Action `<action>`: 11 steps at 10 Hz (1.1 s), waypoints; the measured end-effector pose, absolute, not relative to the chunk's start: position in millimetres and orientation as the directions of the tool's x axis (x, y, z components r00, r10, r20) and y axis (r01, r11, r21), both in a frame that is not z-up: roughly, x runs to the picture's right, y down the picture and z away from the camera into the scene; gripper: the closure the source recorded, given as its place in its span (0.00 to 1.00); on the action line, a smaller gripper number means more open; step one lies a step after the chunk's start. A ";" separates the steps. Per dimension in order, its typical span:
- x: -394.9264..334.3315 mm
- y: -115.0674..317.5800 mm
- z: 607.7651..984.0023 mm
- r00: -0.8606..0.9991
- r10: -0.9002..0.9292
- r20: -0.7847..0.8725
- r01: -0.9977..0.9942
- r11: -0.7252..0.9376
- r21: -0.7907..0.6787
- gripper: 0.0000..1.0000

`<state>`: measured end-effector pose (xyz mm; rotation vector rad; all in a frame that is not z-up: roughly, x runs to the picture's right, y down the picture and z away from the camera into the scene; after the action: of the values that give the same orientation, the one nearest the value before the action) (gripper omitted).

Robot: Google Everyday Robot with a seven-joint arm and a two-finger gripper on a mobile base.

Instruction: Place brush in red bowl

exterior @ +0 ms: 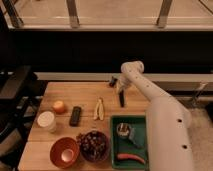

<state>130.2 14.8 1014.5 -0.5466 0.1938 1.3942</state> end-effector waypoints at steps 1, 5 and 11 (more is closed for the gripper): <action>129.7 15.0 1014.5 0.184 0.878 -0.442 -0.965 0.076 -0.251 1.00; 126.8 1.8 976.1 0.214 0.903 -0.373 -0.943 0.091 -0.321 1.00; 101.1 -15.3 868.4 0.427 0.884 -0.192 -0.807 0.277 -0.521 1.00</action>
<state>101.1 -15.3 868.4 -0.6061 -0.1456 1.1405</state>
